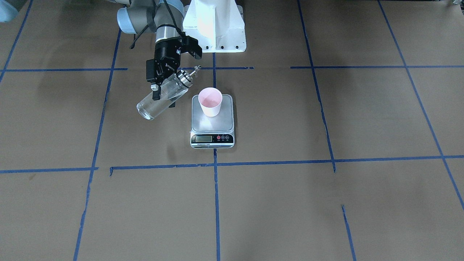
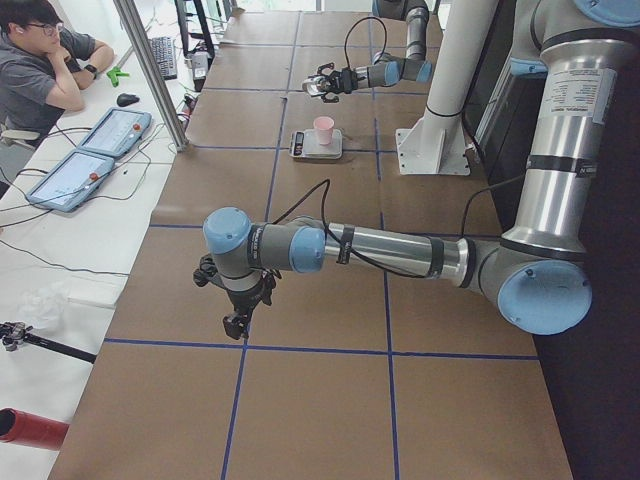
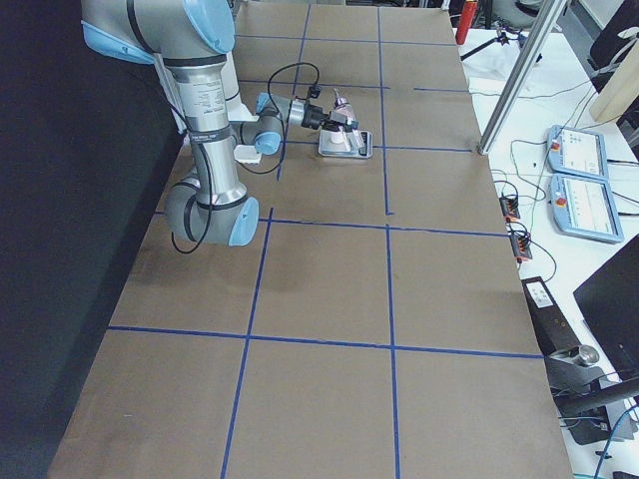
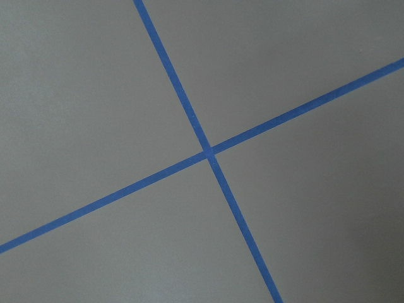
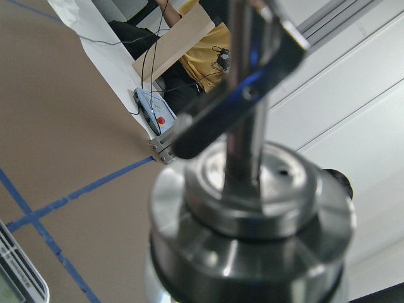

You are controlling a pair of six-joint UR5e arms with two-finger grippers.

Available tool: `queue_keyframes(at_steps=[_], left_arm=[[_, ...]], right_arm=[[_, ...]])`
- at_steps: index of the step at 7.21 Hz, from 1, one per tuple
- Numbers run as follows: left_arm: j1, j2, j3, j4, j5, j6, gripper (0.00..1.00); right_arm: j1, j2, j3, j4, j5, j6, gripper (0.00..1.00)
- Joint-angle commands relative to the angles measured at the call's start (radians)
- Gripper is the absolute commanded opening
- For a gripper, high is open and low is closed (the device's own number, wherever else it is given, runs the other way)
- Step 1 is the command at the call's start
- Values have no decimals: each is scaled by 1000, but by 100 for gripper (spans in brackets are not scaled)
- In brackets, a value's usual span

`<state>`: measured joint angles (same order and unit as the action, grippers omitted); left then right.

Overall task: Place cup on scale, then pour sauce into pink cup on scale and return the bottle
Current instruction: 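Tilt the bottle upright and carry it back toward its spot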

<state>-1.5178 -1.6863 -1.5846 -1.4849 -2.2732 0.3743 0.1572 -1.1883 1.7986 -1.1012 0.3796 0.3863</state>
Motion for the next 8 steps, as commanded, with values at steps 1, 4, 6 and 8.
queue_keyframes(at_steps=[1,4,6,8], left_arm=[[-1,-12,-5,1,1,-5,100],[-1,-15,-12,1,1,-6,100],[-1,-13,-14,1,1,-6,100],[-2,-13,-17,1,1,-6,100]], right_arm=[[36,-57,28,81,85,177,0],[129,-176,126,81,286,342,0],[162,-209,148,81,355,492,0],[185,-267,147,81,470,613,0]])
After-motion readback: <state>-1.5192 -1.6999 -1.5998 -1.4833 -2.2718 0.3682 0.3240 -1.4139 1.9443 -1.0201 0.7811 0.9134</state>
